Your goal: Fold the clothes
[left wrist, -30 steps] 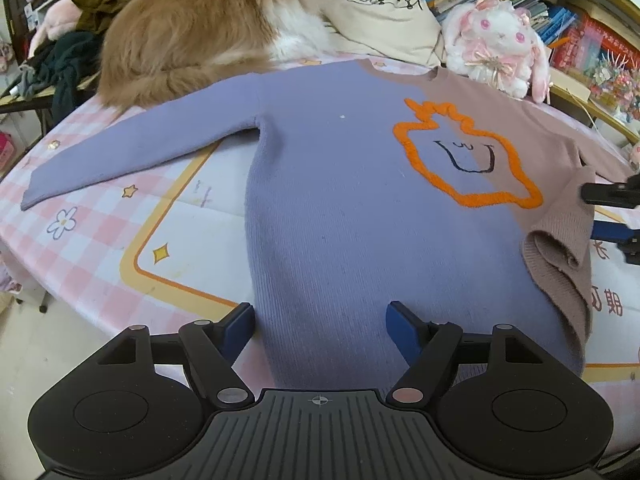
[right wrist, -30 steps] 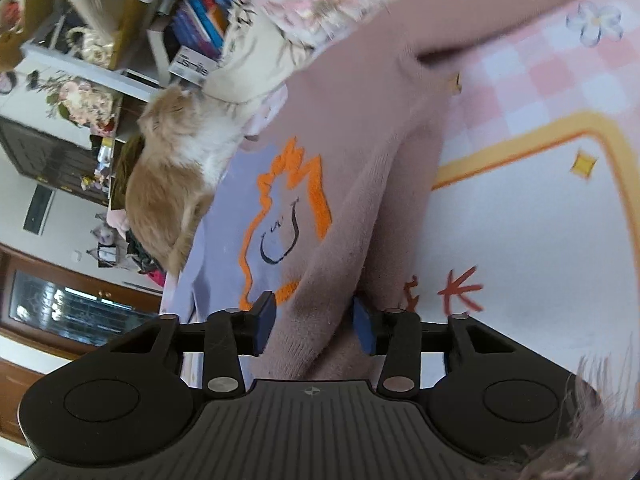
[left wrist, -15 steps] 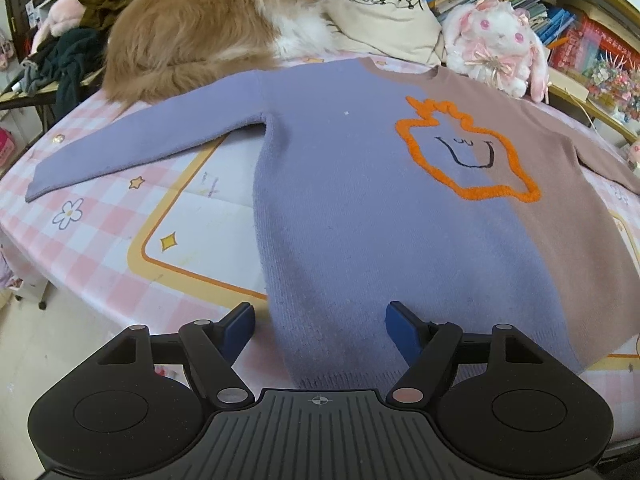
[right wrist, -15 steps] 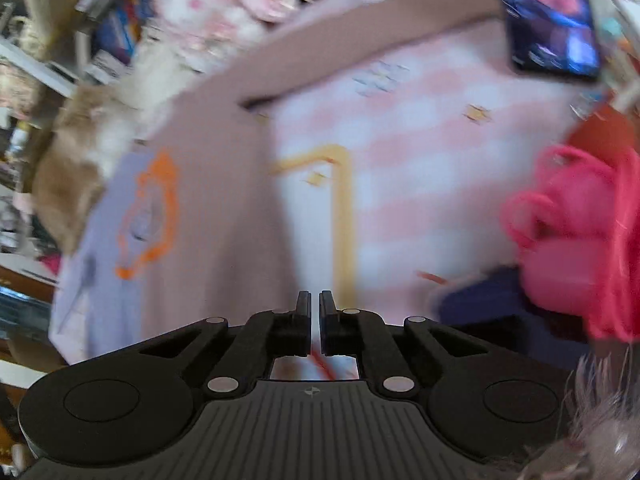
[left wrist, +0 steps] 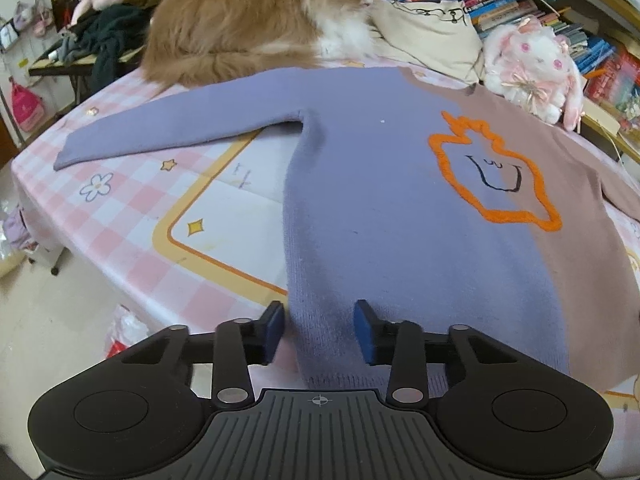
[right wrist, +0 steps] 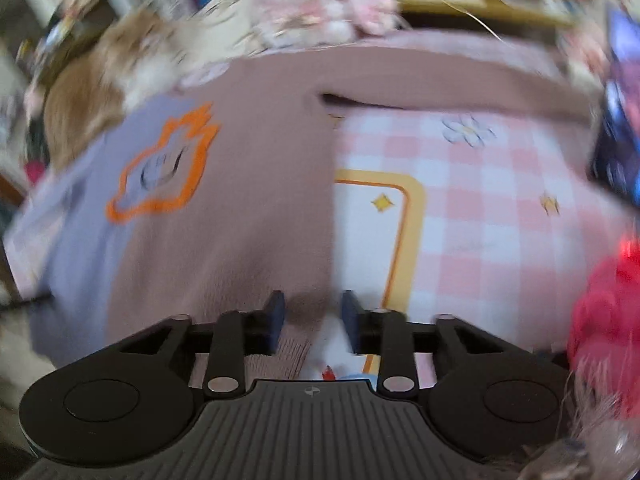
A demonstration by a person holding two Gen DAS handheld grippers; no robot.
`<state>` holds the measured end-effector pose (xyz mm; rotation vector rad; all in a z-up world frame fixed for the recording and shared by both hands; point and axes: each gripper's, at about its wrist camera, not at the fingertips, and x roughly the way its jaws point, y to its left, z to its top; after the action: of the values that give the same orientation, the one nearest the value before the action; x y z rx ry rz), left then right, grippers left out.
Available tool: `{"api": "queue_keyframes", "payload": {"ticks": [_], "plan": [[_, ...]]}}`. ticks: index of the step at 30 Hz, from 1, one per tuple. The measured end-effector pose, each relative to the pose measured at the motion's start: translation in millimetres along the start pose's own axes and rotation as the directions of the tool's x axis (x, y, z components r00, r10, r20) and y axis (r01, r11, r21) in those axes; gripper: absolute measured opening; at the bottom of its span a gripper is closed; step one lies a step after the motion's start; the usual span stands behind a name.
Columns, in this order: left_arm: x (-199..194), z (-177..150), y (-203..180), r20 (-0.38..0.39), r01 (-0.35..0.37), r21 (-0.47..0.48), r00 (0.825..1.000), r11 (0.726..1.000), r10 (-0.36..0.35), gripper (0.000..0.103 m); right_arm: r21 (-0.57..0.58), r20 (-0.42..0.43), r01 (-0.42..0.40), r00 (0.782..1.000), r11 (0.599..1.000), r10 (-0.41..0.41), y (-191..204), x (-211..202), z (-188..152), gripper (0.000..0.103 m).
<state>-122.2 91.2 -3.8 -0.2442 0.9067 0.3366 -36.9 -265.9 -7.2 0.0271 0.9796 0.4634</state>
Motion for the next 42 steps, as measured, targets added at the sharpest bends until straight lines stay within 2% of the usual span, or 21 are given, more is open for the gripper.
{"api": "queue_keyframes", "payload": {"ticks": [2,6,7,9,12,15,17,18,20,22,24,26,28,31,37,42], "plan": [[2.1,2.2,0.0,0.008,0.008,0.007,1.000,1.000,-0.008,0.013,-0.100,-0.006,0.008,1.000,0.995,-0.009,9.0,0.0,-3.8,0.011],[7.0,7.0,-3.5,0.029,-0.025,0.019,0.999,1.000,0.025,0.007,-0.141,0.002,0.006,1.000,0.990,-0.006,6.8,-7.7,-12.0,0.005],[7.0,6.9,-6.0,0.029,-0.032,0.027,0.999,0.999,0.032,0.006,-0.144,0.007,0.021,1.000,0.989,-0.020,5.2,-9.3,-13.7,0.001],[6.5,6.4,-11.2,0.029,-0.047,0.046,0.999,0.998,0.045,0.005,-0.159,0.019,0.098,0.995,0.982,-0.096,1.2,-10.5,-18.3,0.001],[3.9,3.6,-13.5,0.026,-0.042,0.061,0.999,0.997,0.040,0.005,-0.069,0.016,0.082,0.997,0.994,-0.081,-17.1,-15.8,-19.1,0.001],[3.6,4.7,-9.4,0.017,-0.039,0.030,0.999,0.999,0.038,0.008,0.056,0.030,0.030,0.999,0.998,-0.032,-30.9,-22.2,-15.9,0.002],[3.7,5.2,-4.4,0.014,-0.033,-0.007,0.999,0.999,0.033,0.012,0.108,0.054,-0.024,0.998,0.994,0.018,-32.6,-25.1,-12.4,0.011],[3.5,4.9,-3.6,0.015,-0.034,-0.008,0.999,0.999,0.034,0.012,0.114,0.064,-0.046,0.997,0.992,0.039,-30.9,-25.4,-9.6,0.027],[3.1,4.0,-2.8,0.018,-0.036,-0.007,0.999,0.999,0.036,0.018,0.092,0.080,-0.063,0.995,0.994,0.056,-22.2,-23.8,-4.8,0.042],[2.9,3.0,-2.4,0.023,-0.039,-0.004,0.999,0.999,0.039,0.020,0.049,0.068,-0.066,0.996,0.997,0.062,-11.1,-16.1,-0.5,0.042],[3.0,2.1,-1.3,0.027,-0.035,-0.013,0.999,0.999,0.035,0.020,0.004,0.035,-0.040,0.999,0.999,0.040,-1.7,-3.8,0.8,0.041],[3.0,1.8,1.3,0.027,-0.026,-0.041,0.999,0.999,0.028,0.020,-0.077,0.035,0.008,0.999,0.997,-0.005,7.8,3.2,-2.4,0.023],[3.0,1.8,1.6,0.028,-0.025,-0.052,0.999,0.998,0.027,0.020,-0.160,0.036,0.024,0.999,0.987,-0.019,16.4,3.4,-6.6,0.012],[2.6,2.7,-3.6,0.026,-0.019,-0.013,0.999,1.000,0.020,0.006,-0.188,0.015,-0.003,1.000,0.982,0.006,18.0,-0.7,-11.5,0.010],[-1.4,-0.4,-3.6,0.023,-0.052,0.030,0.998,0.998,0.052,0.005,-0.192,0.005,-0.016,1.000,0.981,0.018,14.2,-5.6,-15.7,0.010],[-4.1,-2.0,-2.5,0.016,-0.064,0.035,0.998,0.997,0.063,0.005,-0.184,0.031,0.011,1.000,0.983,-0.005,12.8,0.1,-10.2,0.011]]}}
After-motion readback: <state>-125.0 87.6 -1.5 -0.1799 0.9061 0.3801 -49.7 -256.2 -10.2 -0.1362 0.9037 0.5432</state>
